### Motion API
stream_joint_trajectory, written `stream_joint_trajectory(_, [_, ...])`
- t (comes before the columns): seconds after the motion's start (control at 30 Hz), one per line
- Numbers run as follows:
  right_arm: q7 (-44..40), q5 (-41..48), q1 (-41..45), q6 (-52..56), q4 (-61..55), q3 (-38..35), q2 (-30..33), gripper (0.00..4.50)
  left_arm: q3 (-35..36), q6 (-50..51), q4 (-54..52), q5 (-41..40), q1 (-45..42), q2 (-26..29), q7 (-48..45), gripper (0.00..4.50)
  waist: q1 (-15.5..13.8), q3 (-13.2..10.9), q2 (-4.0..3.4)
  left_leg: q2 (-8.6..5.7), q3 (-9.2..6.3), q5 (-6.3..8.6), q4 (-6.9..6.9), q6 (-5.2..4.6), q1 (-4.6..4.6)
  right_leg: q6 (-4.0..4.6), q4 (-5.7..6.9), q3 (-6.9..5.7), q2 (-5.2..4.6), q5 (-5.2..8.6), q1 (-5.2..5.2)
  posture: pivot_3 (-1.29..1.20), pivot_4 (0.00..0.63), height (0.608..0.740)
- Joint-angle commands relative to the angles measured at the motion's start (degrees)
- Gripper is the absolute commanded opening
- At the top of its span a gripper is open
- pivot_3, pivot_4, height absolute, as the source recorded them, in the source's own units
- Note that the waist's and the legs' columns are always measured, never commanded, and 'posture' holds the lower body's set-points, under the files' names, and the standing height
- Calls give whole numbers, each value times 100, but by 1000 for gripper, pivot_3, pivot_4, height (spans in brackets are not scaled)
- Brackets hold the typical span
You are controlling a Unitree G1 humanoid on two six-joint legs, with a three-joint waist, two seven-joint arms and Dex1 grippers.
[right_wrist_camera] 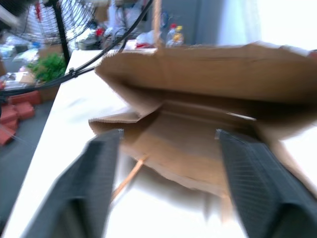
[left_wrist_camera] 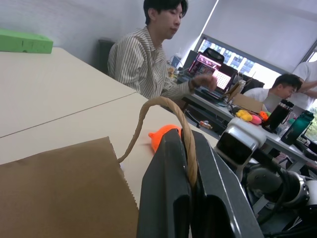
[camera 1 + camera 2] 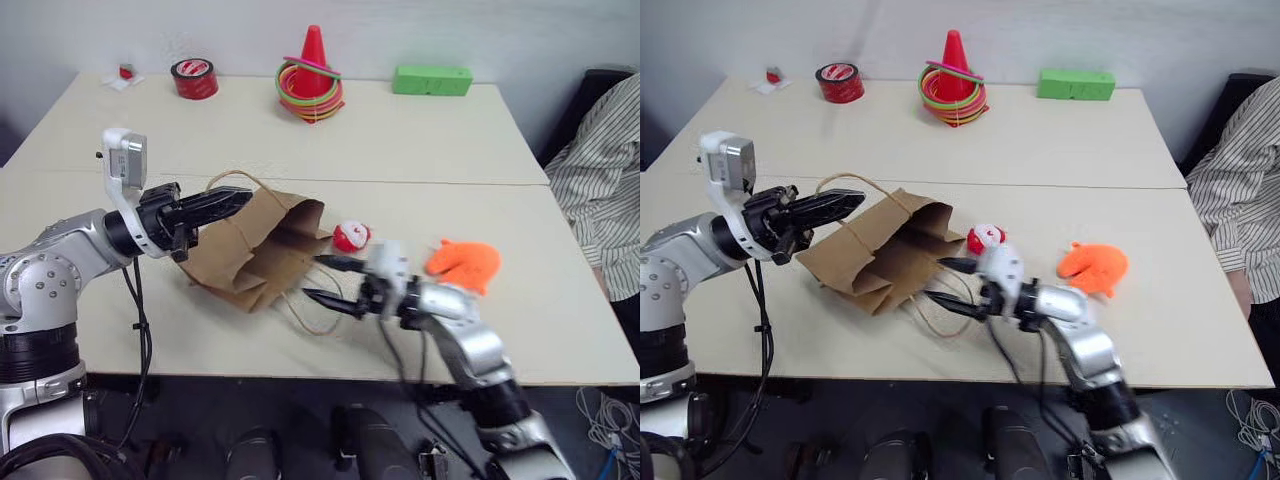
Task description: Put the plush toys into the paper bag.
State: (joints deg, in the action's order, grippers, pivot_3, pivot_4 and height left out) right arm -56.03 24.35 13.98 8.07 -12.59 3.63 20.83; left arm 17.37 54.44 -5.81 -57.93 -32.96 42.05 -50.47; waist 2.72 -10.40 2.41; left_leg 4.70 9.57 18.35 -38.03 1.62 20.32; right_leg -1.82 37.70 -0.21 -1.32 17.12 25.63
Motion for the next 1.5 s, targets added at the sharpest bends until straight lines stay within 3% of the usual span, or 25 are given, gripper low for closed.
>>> stream_joint_trajectory(0.03, [13, 279, -730, -425, -594, -1205, 581, 4409, 37, -121, -142, 15, -70, 60, -96, 0, -14, 0, 0, -2, 0, 0, 0, 0, -3, -1, 0, 1, -1, 0, -3, 0, 150, 740])
stream_joint_trajectory(0.23, [253, -593, -2408, -2172, 295, -3246, 1372, 4462, 18, -196, -145, 67, 4, 118, -234, 0, -65, 0, 0, -22, 2, 0, 2, -2, -14, -3, -3, 4, 0, 1, -12, 0, 150, 740])
stream_joint_trajectory(0.4, [537, -1257, -3075, -3050, 1087, -3666, 1688, 4462, 38, -240, -127, 132, 101, 157, -312, 0, -15, -1, -1, -21, 4, -1, 3, -1, -20, -4, -2, 10, 4, 2, -17, 0, 150, 740])
stream_joint_trajectory(0.5, [550, -1453, -2703, -3088, 1416, -3427, 2078, 4462, 42, -274, -113, 169, 140, 182, -355, 0, 88, -2, -3, -14, 8, -3, 3, 1, -23, -6, 6, 18, 3, 1, -17, 0, 150, 740])
stream_joint_trajectory(0.67, [414, -2252, -1415, -3378, 2252, -2410, 2929, 4462, 14, -358, -78, 259, 156, 198, -423, 0, 208, -9, -10, -19, 18, -11, 7, 1, -43, -10, 16, 27, 1, -1, -23, 0, 150, 740])
stream_joint_trajectory(0.93, [163, -3079, 595, -3702, 3942, -829, 3130, 4462, -1, -402, -51, 327, 135, 168, -465, 0, 195, -17, -22, -4, 13, -12, 10, 9, -36, -8, 12, 29, 10, 6, -20, 0, 150, 740])
stream_joint_trajectory(1.03, [24, -3228, 1473, -3972, 4516, -362, 2897, 3967, 31, -430, -27, 355, 147, 206, -496, 0, 245, -29, -32, -3, 11, -12, 0, 8, -33, -13, 14, 28, 8, 6, -21, 0, 150, 740])
stream_joint_trajectory(1.23, [-52, -3074, 2049, -4515, 5176, -52, 2721, 1954, 87, -447, -72, 352, 230, 183, -475, 0, 232, -35, -40, 0, 26, -15, 9, 10, -50, -10, 24, 42, 12, 8, -21, 0, 150, 740])
stream_joint_trajectory(1.4, [-306, -2482, 2007, -4163, 4973, -156, 2524, 274, 79, -482, -55, 379, 232, 165, -469, 0, 217, -35, -40, 3, 27, -14, 6, 9, -46, -12, 21, 42, 9, 8, -20, 0, 150, 740])
stream_joint_trajectory(1.43, [-377, -2377, 1974, -4084, 4908, -168, 2509, 31, 73, -495, -44, 388, 230, 164, -474, 0, 214, -35, -40, 2, 27, -14, 6, 9, -47, -11, 23, 43, 9, 8, -20, 0, 150, 740])
stream_joint_trajectory(1.5, [-521, -2015, 1835, -3776, 4640, -286, 2503, 31, 63, -520, -22, 402, 219, 161, -481, 0, 213, -35, -40, 3, 26, -14, 6, 9, -47, -11, 25, 42, 10, 8, -20, 0, 150, 740])
